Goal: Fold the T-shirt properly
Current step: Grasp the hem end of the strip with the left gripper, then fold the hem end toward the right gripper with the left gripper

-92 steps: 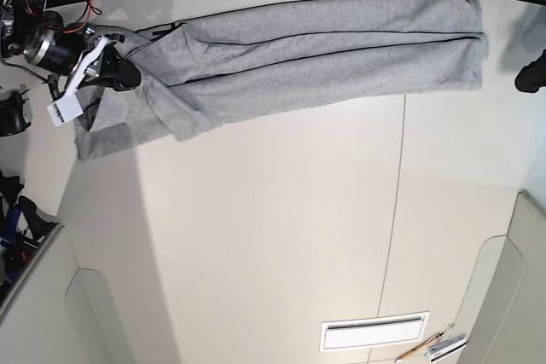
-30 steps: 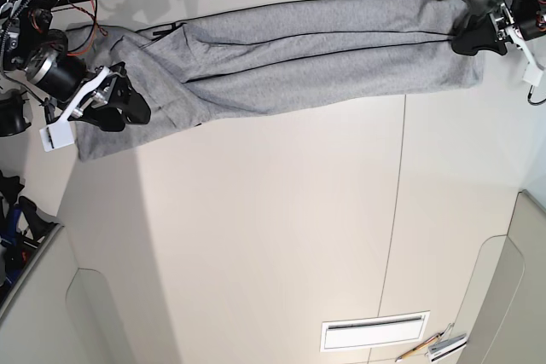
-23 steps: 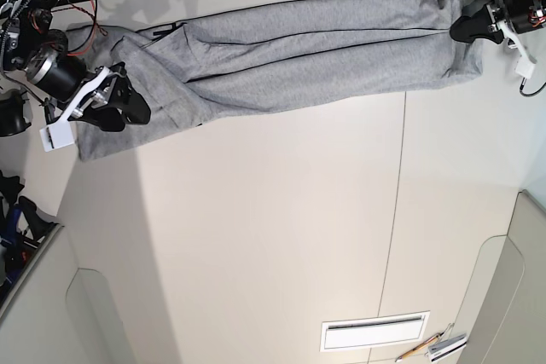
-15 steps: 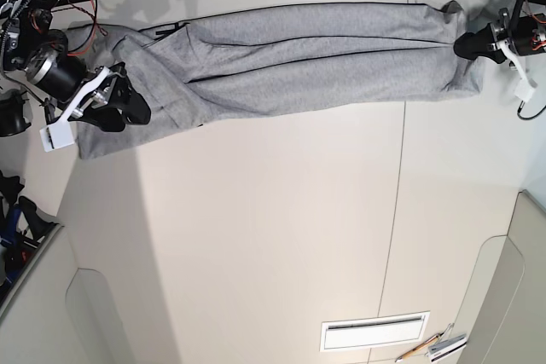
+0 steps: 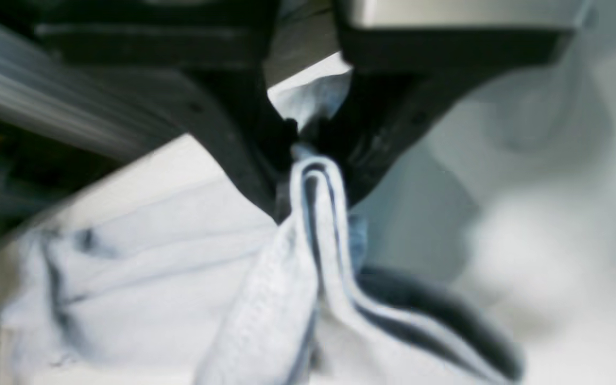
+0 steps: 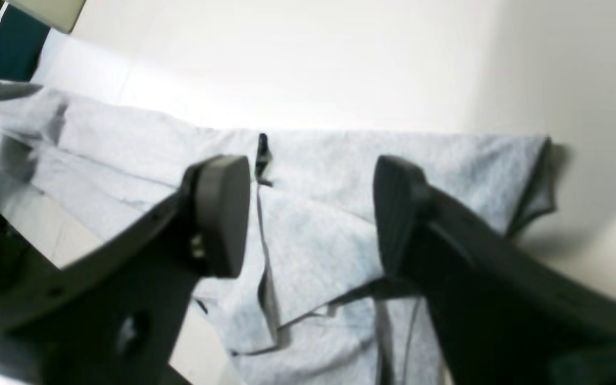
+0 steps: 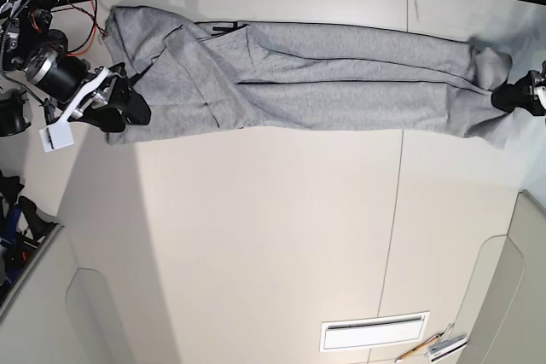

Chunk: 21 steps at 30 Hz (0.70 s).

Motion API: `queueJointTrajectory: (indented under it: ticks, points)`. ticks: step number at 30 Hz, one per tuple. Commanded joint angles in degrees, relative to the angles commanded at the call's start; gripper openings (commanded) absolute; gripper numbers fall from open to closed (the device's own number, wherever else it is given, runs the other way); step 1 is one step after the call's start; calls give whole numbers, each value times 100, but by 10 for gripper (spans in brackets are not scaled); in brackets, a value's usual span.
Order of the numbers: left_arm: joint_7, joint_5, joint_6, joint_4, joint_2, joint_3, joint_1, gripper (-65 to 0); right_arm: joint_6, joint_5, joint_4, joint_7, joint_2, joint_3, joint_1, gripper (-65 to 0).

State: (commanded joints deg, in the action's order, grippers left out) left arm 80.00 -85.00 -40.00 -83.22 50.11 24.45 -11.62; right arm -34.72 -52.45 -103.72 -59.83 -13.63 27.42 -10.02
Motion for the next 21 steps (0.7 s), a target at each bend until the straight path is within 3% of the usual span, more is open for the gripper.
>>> queueJointTrajectory:
  ticks: [6, 12, 17, 21]
  points:
    - [0, 0, 0, -1921, -509, -2, -402, -650, 0, 256, 0, 94, 0, 0, 0, -292]
    - [0, 0, 0, -2426, -1058, -133, -393, -650, 0, 258, 0, 92, 2, 0, 0, -292]
    - [0, 0, 0, -2422, -1314, -1226, -151, -650, 2, 254, 0, 94, 2, 0, 0, -292]
    - [-351, 877, 0, -2337, -1698, -2229, 389, -650, 2, 254, 0, 90, 2, 0, 0, -292]
